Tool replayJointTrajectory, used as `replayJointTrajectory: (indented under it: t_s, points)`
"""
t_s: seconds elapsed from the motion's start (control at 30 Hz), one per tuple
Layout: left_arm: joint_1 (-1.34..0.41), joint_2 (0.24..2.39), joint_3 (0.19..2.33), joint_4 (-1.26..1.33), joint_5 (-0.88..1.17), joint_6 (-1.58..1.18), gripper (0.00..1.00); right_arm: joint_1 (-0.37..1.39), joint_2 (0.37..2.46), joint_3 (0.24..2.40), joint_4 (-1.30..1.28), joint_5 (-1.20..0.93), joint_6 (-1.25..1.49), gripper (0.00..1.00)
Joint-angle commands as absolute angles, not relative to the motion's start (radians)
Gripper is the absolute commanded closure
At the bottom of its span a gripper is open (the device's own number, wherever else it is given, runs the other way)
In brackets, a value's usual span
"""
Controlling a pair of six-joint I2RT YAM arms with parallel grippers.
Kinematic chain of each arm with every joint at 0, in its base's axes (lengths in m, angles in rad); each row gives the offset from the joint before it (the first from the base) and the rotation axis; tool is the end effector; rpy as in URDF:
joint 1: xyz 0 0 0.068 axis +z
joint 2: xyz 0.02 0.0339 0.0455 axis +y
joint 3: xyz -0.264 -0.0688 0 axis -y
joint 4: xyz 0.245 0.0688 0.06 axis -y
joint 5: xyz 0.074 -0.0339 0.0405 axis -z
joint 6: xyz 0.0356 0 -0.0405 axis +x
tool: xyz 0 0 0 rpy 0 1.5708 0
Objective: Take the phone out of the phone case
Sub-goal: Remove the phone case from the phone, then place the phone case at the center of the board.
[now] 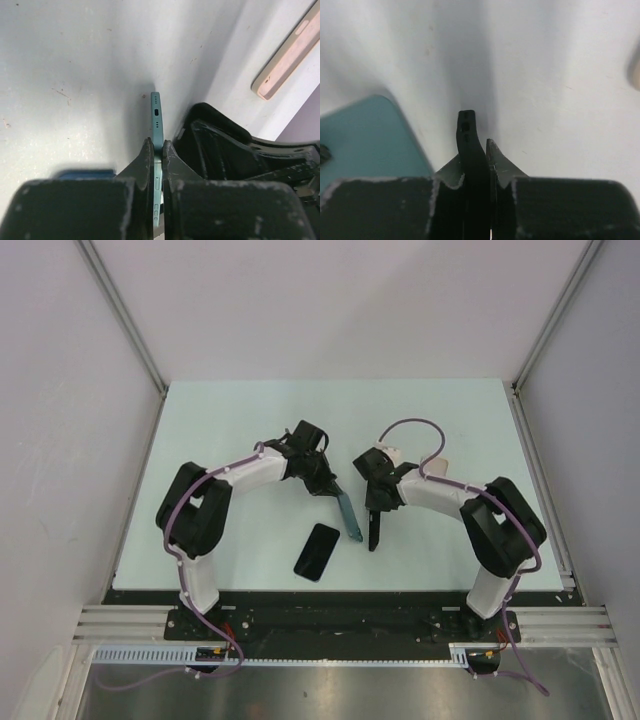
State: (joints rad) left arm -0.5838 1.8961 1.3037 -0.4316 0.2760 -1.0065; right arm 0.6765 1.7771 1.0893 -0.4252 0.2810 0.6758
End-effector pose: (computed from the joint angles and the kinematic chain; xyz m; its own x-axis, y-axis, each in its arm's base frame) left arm 0.3262 -0.2271 0.1842 -0.9292 -0.3605 -0.0814 -0.2554 0.7854 -0.5638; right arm 0.2785 0.2110 0.1657 -0.8622 0.0785 -0.5004 0.0428 0.9957 0.0824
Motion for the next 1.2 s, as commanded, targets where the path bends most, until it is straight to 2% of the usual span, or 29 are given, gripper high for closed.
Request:
replayJointTrajectory:
  t_s: [0.0,0.27,0.37,0.5,0.6,0.63,0.67,0.73,0.77,0.83,0.87,1.0,1.03,1.07,1.1,1.13,1.17]
  points:
    - [-0.584,1.796,1.351,-0.452,0.262,-1.034,1.0,0.641,1.66,1.081,-0.612,0.371,0.652,1.0]
    - [-0.543,1.756,1.403,-0.46,0.226,-1.022,1.0,0.534,1.539,1.06,-0.634,0.353,0.571,1.0]
    - [-0.512,1.769,1.439,-0.469,0.215,-0.982,1.0,0.46,1.49,0.979,-0.543,0.22,0.52,1.0]
    - [-0.465,1.822,1.474,-0.427,0.265,-0.901,1.0,0.388,1.402,0.826,-0.288,-0.109,0.445,0.99]
    - [-0.44,1.871,1.503,-0.355,0.34,-0.836,1.0,0.376,1.403,0.779,-0.213,-0.159,0.451,0.95]
    - [-0.436,1.887,1.52,-0.324,0.366,-0.815,1.0,0.376,1.414,0.778,-0.212,-0.16,0.448,0.91]
    - [-0.431,1.899,1.529,-0.31,0.391,-0.796,1.0,0.374,1.428,0.778,-0.21,-0.156,0.446,0.74]
    - [-0.417,1.942,1.546,-0.272,0.463,-0.749,1.0,0.371,1.453,0.779,-0.225,-0.123,0.448,0.51]
    - [-0.413,1.956,1.552,-0.27,0.475,-0.736,1.0,0.367,1.454,0.778,-0.236,-0.094,0.457,0.31]
    - [-0.402,1.994,1.563,-0.265,0.489,-0.698,1.0,0.351,1.441,0.779,-0.296,-0.005,0.492,0.23]
    - [-0.397,2.008,1.563,-0.261,0.494,-0.689,1.0,0.332,1.43,0.779,-0.317,0.055,0.502,0.13]
    - [-0.387,2.063,1.583,-0.284,0.488,-0.629,1.0,0.282,1.316,0.781,-0.431,0.152,0.506,0.09]
    - [-0.387,2.075,1.6,-0.311,0.471,-0.618,0.94,0.27,1.254,0.782,-0.451,0.17,0.505,0.09]
    - [-0.387,2.094,1.608,-0.325,0.462,-0.603,0.88,0.25,1.224,0.784,-0.484,0.195,0.502,0.01]
    - [-0.385,2.1,1.612,-0.337,0.457,-0.597,0.83,0.238,1.192,0.785,-0.5,0.199,0.497,0.0]
    - [-0.385,2.103,1.614,-0.35,0.451,-0.594,0.69,0.224,1.13,0.785,-0.515,0.198,0.489,0.0]
    - [-0.385,2.103,1.612,-0.351,0.439,-0.591,0.61,0.212,1.103,0.787,-0.546,0.192,0.479,0.0]
